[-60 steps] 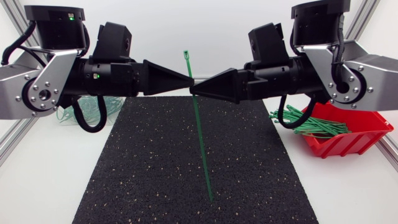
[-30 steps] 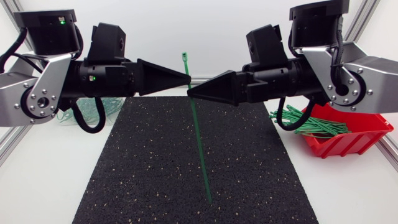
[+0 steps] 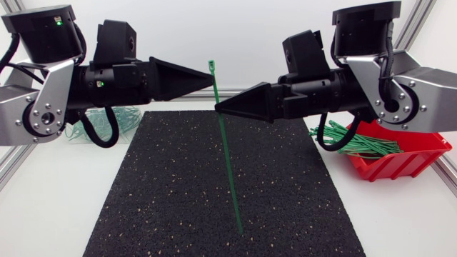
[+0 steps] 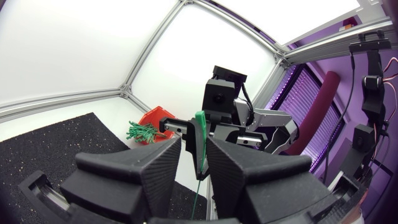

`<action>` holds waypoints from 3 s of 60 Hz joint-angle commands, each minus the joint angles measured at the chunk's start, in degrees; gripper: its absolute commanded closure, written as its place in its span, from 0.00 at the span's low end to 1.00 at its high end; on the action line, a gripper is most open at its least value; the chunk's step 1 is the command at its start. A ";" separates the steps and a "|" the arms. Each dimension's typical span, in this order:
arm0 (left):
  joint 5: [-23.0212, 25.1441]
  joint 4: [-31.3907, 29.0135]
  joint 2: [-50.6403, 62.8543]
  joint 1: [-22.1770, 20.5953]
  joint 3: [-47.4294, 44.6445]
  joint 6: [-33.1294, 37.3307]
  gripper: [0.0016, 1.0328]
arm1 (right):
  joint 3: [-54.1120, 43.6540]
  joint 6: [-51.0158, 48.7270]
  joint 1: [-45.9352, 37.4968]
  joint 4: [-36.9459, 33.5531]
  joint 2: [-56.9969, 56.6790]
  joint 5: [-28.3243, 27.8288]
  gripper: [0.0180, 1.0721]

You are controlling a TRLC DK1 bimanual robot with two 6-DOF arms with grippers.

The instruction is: Take a green cable tie from the red box, thread the tail through the head to close it, then place it in the transparent bin on the left.

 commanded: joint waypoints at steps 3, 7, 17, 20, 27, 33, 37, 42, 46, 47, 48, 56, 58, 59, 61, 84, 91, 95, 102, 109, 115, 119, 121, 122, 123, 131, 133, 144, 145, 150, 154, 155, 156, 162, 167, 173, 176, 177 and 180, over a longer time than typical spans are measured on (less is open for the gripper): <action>-0.10 1.28 -0.77 0.57 -0.96 -1.62 0.70 | -1.26 1.16 0.54 0.63 0.79 -0.14 0.95; -0.01 1.36 -0.77 0.57 -0.96 -1.62 0.70 | -1.26 1.16 0.54 0.63 0.97 -0.05 0.95; -0.01 1.89 -0.95 0.48 -0.96 -1.97 0.70 | -1.17 1.25 0.54 0.63 1.23 0.04 0.95; -0.01 1.89 -1.04 0.39 -1.04 -1.97 0.70 | -1.17 1.25 0.54 0.63 1.41 0.12 0.95; -0.01 1.89 -1.48 0.13 -1.13 -1.97 0.70 | -1.08 1.34 0.54 0.63 1.67 0.21 0.95; -0.01 1.89 -1.65 -0.05 -1.31 -1.97 0.71 | -1.08 1.34 0.46 0.63 1.67 0.21 0.95; -0.01 1.98 -1.83 -0.05 -1.31 -1.97 0.72 | -1.08 1.34 0.46 0.63 1.67 0.30 0.95; -0.01 1.98 -1.83 -0.22 -1.39 -1.97 0.76 | -1.08 1.43 0.46 0.63 1.58 0.30 0.95; -0.01 1.98 -1.83 -0.22 -1.57 -1.97 0.76 | -1.08 1.43 0.46 0.63 1.58 0.30 0.95; -0.01 1.98 -1.83 -0.22 -1.57 -1.97 0.77 | -1.08 1.43 0.46 0.63 1.58 0.30 0.95; -0.01 2.07 -1.83 -0.40 -1.66 -1.97 0.77 | -1.08 1.43 0.46 0.63 1.58 0.30 0.95; -0.01 2.15 -1.65 -0.57 -1.75 -1.88 0.80 | -1.17 1.43 0.54 0.72 1.32 0.30 0.95; -0.10 2.15 -1.65 -0.57 -1.75 -1.88 0.82 | -1.17 1.43 0.46 0.72 1.32 0.30 0.95; -0.10 2.15 -1.65 -0.57 -1.75 -1.88 0.82 | -1.08 1.43 0.54 0.72 1.32 0.30 0.95; -0.10 2.15 -1.56 -0.66 -1.75 -1.88 0.83 | -1.08 1.43 0.54 0.72 1.32 0.30 0.95; -0.10 2.24 -1.48 -1.37 -2.19 -1.62 0.91 | -1.26 1.43 0.46 0.72 0.88 0.39 0.95; -0.19 2.24 -1.48 -1.37 -2.27 -1.62 0.93 | -1.34 1.43 0.46 0.72 0.79 0.39 0.95; -0.19 2.24 -1.48 -1.37 -2.27 -1.62 0.93 | -1.34 1.34 0.46 0.72 0.79 0.39 0.95; -0.19 2.42 -1.65 -1.28 -2.27 -1.62 0.93 | -1.34 1.43 0.54 0.72 0.88 0.39 0.95; -0.19 2.51 -1.65 -1.19 -2.27 -1.71 0.96 | -1.34 1.43 0.54 0.72 0.97 0.39 0.95; -0.10 2.59 -1.74 -1.19 -2.19 -1.79 0.96 | -1.26 1.43 0.63 0.63 1.32 0.56 0.95; -0.19 2.59 -1.83 -1.19 -2.19 -1.79 0.96 | -0.90 1.43 1.16 0.28 2.37 0.56 0.95; -0.19 2.59 -1.92 -1.19 -2.10 -1.79 0.96 | -0.82 1.43 1.42 0.28 2.64 0.56 0.95; -0.19 2.59 -1.92 -1.19 -2.10 -1.79 0.96 | -0.73 1.43 1.60 0.19 2.81 0.56 0.95; -0.19 2.59 -1.92 -1.19 -2.10 -1.79 0.96 | -0.55 1.43 1.77 0.19 2.99 0.65 0.95; -0.19 2.59 -1.92 -1.10 -2.19 -1.79 0.96 | -0.29 1.25 3.09 0.01 3.52 0.83 0.95; -0.19 2.59 -1.92 -1.10 -2.19 -1.79 0.96 | -0.29 1.25 3.09 0.01 3.60 0.83 0.95; -0.19 2.59 -1.92 -0.93 -2.27 -1.88 0.96 | -0.20 1.16 3.09 0.01 3.78 0.83 0.95; -0.19 2.59 -1.92 -0.93 -2.27 -1.88 0.96 | -0.20 1.16 3.01 0.01 3.78 0.83 0.95; -0.19 2.59 -2.00 -0.66 -2.27 -1.88 0.96 | -0.11 1.25 2.48 0.01 3.69 1.62 0.92; -0.27 2.51 -2.35 -0.49 -2.27 -1.88 0.96 | -0.02 1.16 1.77 -0.25 3.34 2.59 0.73; -0.27 2.33 -2.53 -0.22 -2.19 -1.88 0.96 | 0.06 1.16 1.60 -0.60 3.25 2.67 0.69; -0.27 2.33 -2.62 0.04 -2.19 -1.88 0.96 | 0.24 1.08 1.16 -0.95 3.16 2.85 0.65; -0.63 1.71 -3.06 1.09 -1.75 -1.88 0.96 | 1.56 -1.83 0.19 -5.44 2.99 4.61 0.55; -1.07 0.22 -2.62 2.33 -0.78 -1.62 0.96 | 3.40 -7.80 0.28 -12.56 2.99 8.83 0.48; -2.21 -5.49 -2.53 2.59 0.63 2.60 0.96 | 5.07 -14.22 0.81 -18.97 2.72 14.10 0.39; -4.84 -13.23 -2.35 2.41 2.65 9.02 0.96 | 5.78 -18.52 1.34 -22.49 2.72 17.79 0.32; -5.37 -14.98 -2.18 2.41 3.18 10.51 0.96 | 5.86 -19.32 1.60 -23.10 2.72 18.58 0.30; -7.31 -21.22 -1.39 2.33 4.85 16.22 0.96 | 5.95 -21.25 1.95 -24.07 2.72 20.60 0.25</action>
